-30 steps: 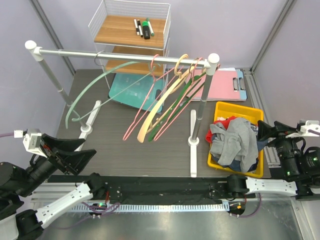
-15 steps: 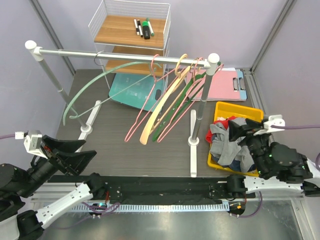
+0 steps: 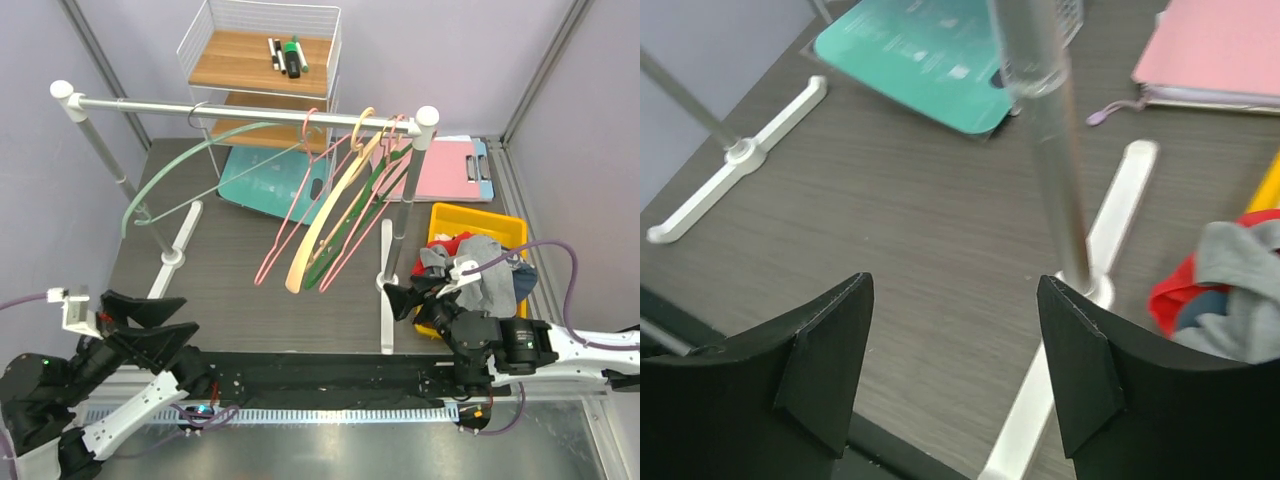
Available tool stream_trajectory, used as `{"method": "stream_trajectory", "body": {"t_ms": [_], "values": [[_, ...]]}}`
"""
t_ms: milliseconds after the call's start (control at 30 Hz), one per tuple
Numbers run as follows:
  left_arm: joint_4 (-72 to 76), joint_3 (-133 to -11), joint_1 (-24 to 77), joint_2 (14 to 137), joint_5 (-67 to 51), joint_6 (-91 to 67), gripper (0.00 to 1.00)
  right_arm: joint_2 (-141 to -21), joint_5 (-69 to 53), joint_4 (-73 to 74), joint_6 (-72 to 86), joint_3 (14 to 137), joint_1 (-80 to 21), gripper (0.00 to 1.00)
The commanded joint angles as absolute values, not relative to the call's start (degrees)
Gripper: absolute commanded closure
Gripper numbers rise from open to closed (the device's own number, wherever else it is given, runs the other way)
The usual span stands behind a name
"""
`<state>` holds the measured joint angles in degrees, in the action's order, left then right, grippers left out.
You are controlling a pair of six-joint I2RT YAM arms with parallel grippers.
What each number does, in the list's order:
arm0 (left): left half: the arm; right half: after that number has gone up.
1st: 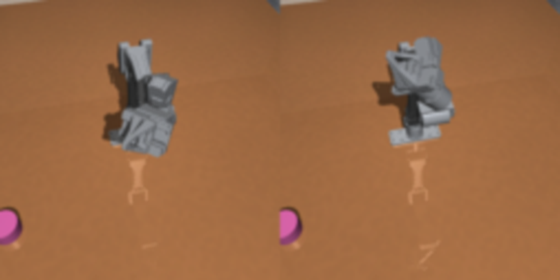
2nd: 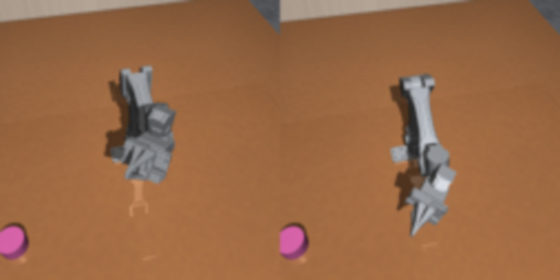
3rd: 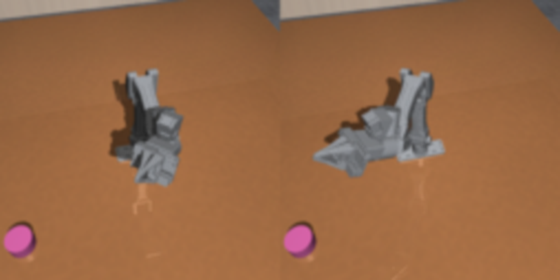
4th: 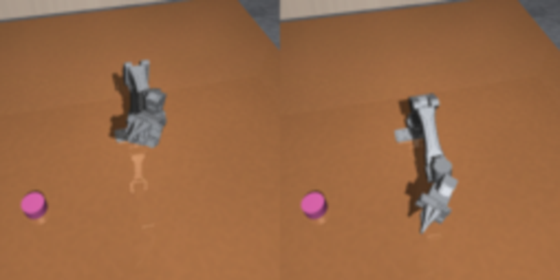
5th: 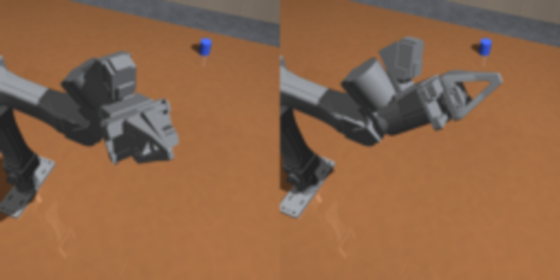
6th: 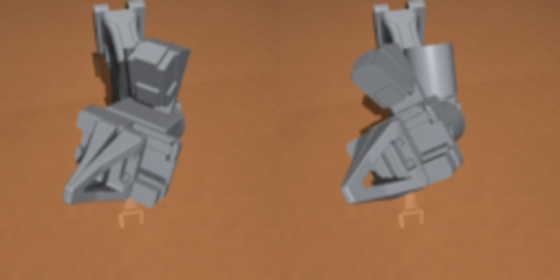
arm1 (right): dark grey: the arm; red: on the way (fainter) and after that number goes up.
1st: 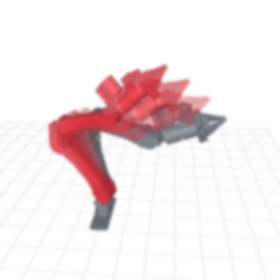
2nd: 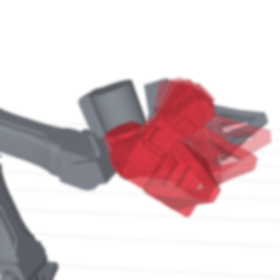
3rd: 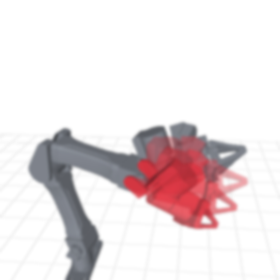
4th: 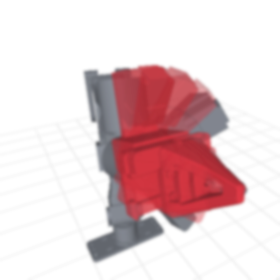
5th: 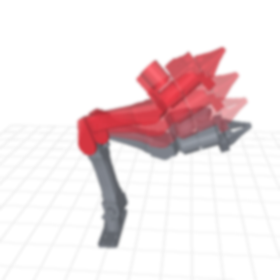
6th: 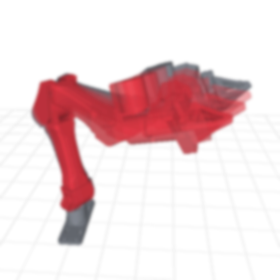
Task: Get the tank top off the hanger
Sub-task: Reset both arms
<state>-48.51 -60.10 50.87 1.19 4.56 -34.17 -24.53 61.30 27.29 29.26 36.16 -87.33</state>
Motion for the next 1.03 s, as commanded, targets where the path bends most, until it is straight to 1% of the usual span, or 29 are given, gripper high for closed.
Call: {"method": "stream_trajectory", "body": {"t_ms": [0, 67, 267, 433, 533, 667, 700, 933, 967, 1000], "values": [[-39.8, -54.3, 50.8, -1.9, -7.8, -38.2, 0.15, -21.5, 54.1, 14.2, 31.6, 29.5, -87.6, 0.27], [-35.3, -49.7, 50.8, -2.7, -11.0, -40.1, 0.15, -18.9, 51.7, 9.2, 31.1, 24.9, -87.6, 0.25], [-23.8, -37.5, 50.7, -2.6, -21.9, -44.5, 0.18, -14.2, 53.1, 2.2, 35.5, 14.3, -87.6, 0.22], [-13.5, -27.9, 50.7, -2.6, -31.0, -49.1, 0.19, -12.7, 57.0, 1.2, 39.6, 10.6, -87.6, 0.19], [-7.0, -22.8, 50.7, -2.6, -34.0, -51.8, 0.19, -12.8, 57.9, 0.6, 39.9, 9.3, -87.6, 0.16], [-1.2, -16.5, 50.7, -2.5, -33.8, -55.8, 0.18, -13.0, 60.7, 0.4, 42.8, 6.7, -87.7, 0.13], [-0.3, -15.3, 50.7, -2.5, -33.3, -56.9, 0.18, -13.0, 61.1, 0.4, 43.2, 6.2, -87.6, 0.1], [13.3, -2.9, 50.7, -2.5, -30.2, -64.8, 0.18, -10.9, 61.0, -7.3, 42.3, 0.6, -87.6, 0.07], [16.6, -1.6, 50.7, -2.5, -30.0, -65.6, 0.18, -9.9, 59.8, -7.6, 42.3, 0.4, -87.6, 0.06], [18.7, -0.4, 50.7, -2.5, -29.7, -67.0, 0.18, -9.1, 58.5, -7.6, 42.4, 0.4, -87.6, 0.0]]}}
